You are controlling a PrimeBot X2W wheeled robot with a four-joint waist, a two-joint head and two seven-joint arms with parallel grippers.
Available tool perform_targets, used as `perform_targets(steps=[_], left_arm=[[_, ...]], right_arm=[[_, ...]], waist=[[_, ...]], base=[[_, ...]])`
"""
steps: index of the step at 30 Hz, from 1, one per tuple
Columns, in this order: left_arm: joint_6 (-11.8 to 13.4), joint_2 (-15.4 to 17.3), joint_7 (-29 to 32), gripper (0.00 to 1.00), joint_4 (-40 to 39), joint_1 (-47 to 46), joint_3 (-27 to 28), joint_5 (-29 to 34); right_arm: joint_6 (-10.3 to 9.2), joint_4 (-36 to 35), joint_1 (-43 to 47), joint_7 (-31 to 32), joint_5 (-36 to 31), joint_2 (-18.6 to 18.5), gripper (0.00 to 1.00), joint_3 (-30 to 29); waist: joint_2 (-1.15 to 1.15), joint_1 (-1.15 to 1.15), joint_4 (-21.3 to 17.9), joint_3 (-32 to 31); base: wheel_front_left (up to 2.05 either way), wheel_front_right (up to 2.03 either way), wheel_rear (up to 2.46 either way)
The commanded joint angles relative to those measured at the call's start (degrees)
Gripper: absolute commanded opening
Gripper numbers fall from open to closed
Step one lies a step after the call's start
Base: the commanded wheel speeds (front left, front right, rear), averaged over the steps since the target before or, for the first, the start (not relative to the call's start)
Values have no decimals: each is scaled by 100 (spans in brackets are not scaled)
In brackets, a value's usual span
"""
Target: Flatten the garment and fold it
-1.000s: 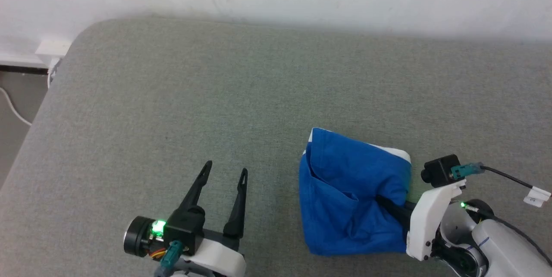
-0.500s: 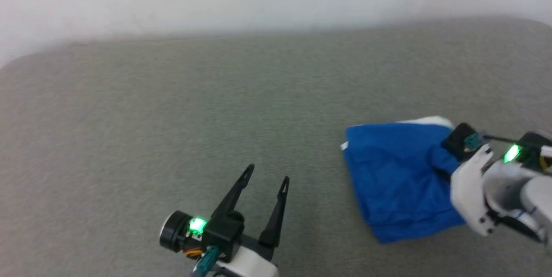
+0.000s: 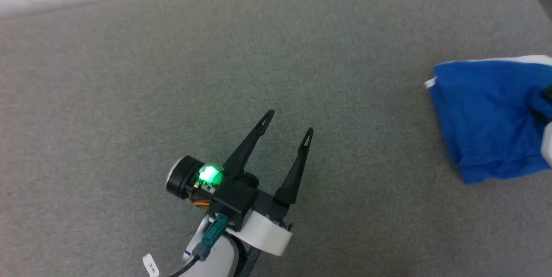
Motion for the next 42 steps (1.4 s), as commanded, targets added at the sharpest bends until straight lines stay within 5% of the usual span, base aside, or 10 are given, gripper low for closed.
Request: perform_targets(steps=[1,19,20,21,22,32,42], left_arm=[[-59,44,-28,100,-79,-129,-33,61],[137,233,-28,100,-441,-419,-288,171],[148,235,-28,100,-436,-420,-297,158],[157,237,-28,100,-425,-419,-306,144],[167,238,-28,100,-408,-410,-314,129],[313,233,-28,100,-170,-56,-405,23],[623,166,-28,100,-143,576,-107,-201]], right_arm=[[-12,225,-111,-196,-83,12,0,-70],[-12,2582,-481,-1564,-1283,213,0,-1000],[-12,2664,-505,-1614,-1361,230,6,-1038],[-12,2743,-529,-1696,-1422,259,97,-1090],[-12,2815,-542,-1748,-1460,318,100,-1152],[-12,3051,-635,-1910,-1777,446,100,-1361],[-12,2144,-654,-2368,-1246,841,100,-1762]], waist=[[0,-1,-193,770],[0,-1,309,1327],[0,-1,320,1317],[0,-1,328,1292],[0,-1,328,1253],[0,-1,294,199],[0,-1,500,-971]], base=[[0,0,0],[0,0,0],[0,0,0],[0,0,0],[0,0,0],[0,0,0],[0,0,0]])
